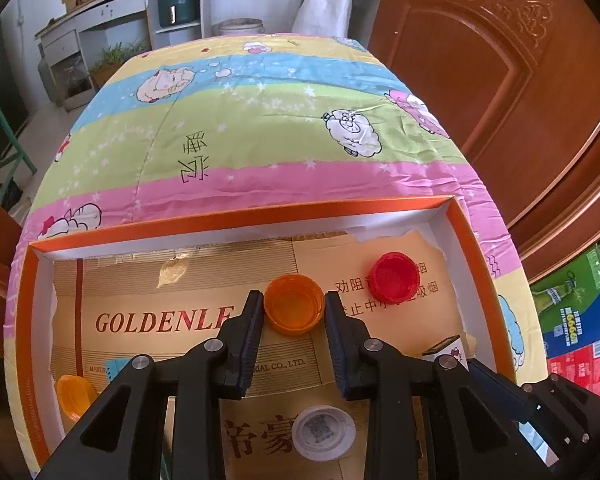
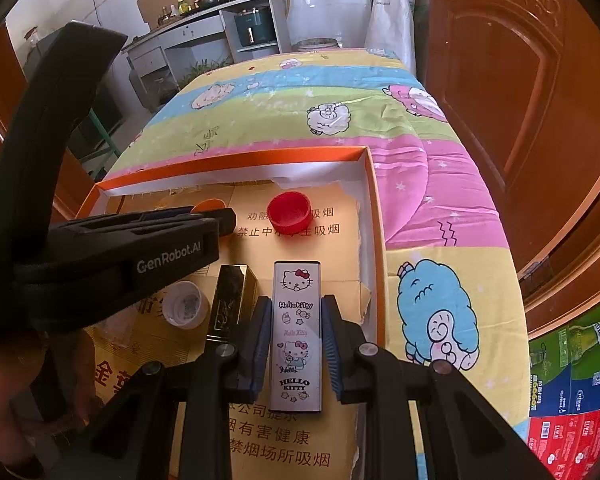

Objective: Organize rigid objects
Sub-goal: 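Lower and release the orange cap with the left tool while the right tool releases the Hello Kitty box, then withdraw both open tools from the box back over the quilt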

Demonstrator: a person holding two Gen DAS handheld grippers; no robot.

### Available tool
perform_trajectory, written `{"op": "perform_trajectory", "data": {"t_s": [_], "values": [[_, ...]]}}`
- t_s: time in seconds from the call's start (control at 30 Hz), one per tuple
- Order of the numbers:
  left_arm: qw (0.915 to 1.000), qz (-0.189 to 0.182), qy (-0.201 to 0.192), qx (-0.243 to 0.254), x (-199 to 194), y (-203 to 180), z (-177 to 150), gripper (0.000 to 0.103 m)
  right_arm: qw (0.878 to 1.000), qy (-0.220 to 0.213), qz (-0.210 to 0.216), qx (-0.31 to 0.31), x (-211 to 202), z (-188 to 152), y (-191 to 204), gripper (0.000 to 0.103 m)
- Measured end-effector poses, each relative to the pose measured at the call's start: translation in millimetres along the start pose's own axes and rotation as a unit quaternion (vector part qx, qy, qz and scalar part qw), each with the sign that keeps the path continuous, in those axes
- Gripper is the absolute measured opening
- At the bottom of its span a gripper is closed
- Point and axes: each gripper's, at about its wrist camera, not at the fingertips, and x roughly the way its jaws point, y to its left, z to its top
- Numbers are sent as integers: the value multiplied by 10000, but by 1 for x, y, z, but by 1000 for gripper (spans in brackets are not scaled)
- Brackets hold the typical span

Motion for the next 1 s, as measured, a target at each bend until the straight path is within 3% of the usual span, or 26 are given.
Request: {"op": "perform_trajectory", "data": {"t_s": [0.27, 0.3, 0.37, 0.43, 1.0], "values": [[10000, -63, -31, 16, 1, 0, 0, 33, 10000, 47, -24, 50, 3, -2, 0, 26], [10000, -70, -33, 20, 0, 0, -1, 35, 10000, 44, -12, 57, 3, -2, 0, 26], [10000, -36, -49, 19, -1, 0, -1, 48, 10000, 33, -30, 60, 4, -2, 0, 26], [10000, -26, -94, 2, -3, 0, -1, 51, 10000, 14, -61, 70, 3, -3, 0, 26], [9992, -108, -386, -1, -47, -4, -6, 54, 9994, -247, -188, 130, -30, -7, 3, 33]]}}
